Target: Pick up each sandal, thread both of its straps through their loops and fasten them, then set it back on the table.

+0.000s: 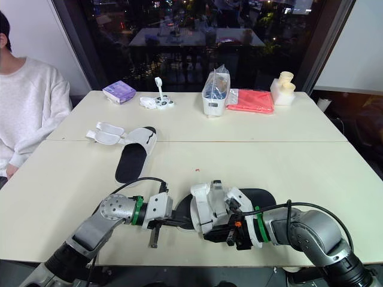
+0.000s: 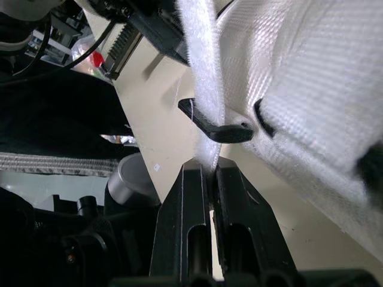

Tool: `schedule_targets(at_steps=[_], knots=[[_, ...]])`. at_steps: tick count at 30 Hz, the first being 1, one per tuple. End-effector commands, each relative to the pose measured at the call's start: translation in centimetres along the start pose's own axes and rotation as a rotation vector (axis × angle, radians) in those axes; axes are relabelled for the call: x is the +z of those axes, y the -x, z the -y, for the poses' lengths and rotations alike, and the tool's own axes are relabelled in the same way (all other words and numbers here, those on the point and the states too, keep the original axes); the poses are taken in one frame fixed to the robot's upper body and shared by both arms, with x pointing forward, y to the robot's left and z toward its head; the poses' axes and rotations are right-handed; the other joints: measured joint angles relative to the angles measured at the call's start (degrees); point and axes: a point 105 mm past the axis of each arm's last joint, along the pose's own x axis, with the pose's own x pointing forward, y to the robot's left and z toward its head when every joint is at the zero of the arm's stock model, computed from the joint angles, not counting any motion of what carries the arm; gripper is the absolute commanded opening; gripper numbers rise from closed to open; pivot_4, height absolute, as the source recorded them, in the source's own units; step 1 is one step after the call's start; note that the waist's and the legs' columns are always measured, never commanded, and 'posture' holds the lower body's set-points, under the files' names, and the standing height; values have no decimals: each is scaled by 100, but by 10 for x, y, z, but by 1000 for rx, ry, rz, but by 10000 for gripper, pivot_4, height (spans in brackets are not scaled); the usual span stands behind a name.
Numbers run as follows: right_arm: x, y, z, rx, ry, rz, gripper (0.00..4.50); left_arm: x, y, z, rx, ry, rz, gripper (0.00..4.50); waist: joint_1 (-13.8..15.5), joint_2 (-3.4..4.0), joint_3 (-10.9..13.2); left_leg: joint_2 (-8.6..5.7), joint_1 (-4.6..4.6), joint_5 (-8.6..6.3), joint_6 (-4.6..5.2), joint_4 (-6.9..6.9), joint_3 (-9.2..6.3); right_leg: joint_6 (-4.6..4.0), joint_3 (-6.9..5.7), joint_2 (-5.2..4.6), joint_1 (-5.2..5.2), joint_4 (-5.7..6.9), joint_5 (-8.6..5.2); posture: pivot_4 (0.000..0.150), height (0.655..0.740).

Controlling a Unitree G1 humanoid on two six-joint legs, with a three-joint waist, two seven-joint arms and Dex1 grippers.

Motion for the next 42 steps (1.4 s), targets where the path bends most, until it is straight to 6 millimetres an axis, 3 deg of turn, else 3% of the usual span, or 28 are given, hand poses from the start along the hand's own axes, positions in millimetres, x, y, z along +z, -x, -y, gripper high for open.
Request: schedule_targets(at_steps=[1, 7, 10, 16, 20, 25, 30, 34, 39, 42], knots=[[-17, 3, -17, 65, 1, -84, 692, -18, -4, 16, -52, 51, -54, 0, 14, 2, 0, 0, -1, 0, 0, 0, 0, 0, 0, 0, 0, 0, 0, 1500, 7400], [-59, 7, -48, 187, -87, -248, 692, -21, 0, 29, -91, 72, -62, 0, -11, 4, -1, 0, 0, -3, 5, -2, 0, 0, 0, 0, 1, -4, 0, 1500, 7400], [-66, 15, -61, 232, -79, -285, 692, -23, 3, 36, -114, 81, -78, 0, -5, 6, -2, 0, 4, -3, 4, -3, 0, -1, 0, 0, 3, -4, -1, 1500, 7400], [-36, 36, -66, 203, 47, -225, 692, -26, 7, 43, -158, 78, -112, 0, -2, 7, 5, 0, 3, -3, 4, 1, 0, -1, 0, 0, 4, -3, -1, 1500, 7400], [7, 60, -70, 167, 177, -143, 692, -28, 4, 43, -190, 58, -123, 0, -4, 14, 8, 0, 4, -3, 4, 5, 0, -1, -1, 0, 3, -1, -1, 1500, 7400], [40, 72, -64, 112, 248, -98, 692, -27, -2, 37, -196, 36, -113, 0, 27, 16, 10, 1, 1, -3, 4, 2, 0, -1, -2, 0, 0, -4, -1, 1500, 7400], [48, 67, -48, 56, 265, -102, 692, -23, -3, 29, -169, 3, -97, 0, 92, 16, 10, 0, -3, -3, 4, 3, 3, -2, 0, -1, 0, -8, -1, 1500, 7400], [51, 66, -40, 45, 276, -110, 692, -16, 14, 15, -109, 15, -72, 0, 102, 16, 11, 0, -5, -3, 4, 4, 3, -3, 0, -1, -6, -6, -1, 1500, 7400], [50, 65, -35, 42, 289, -134, 692, 16, 28, -17, -5, 68, 45, 0, 88, 23, 16, 1, -29, -2, 4, 6, 3, 0, -1, -1, -34, 8, 0, 1500, 7400], [47, 64, -35, 48, 291, -143, 692, 24, 27, -29, 18, 68, 70, 0, 119, 24, 15, 1, -69, -1, 4, 24, 2, 18, -4, -1, -65, 12, 11, 1500, 7400]])
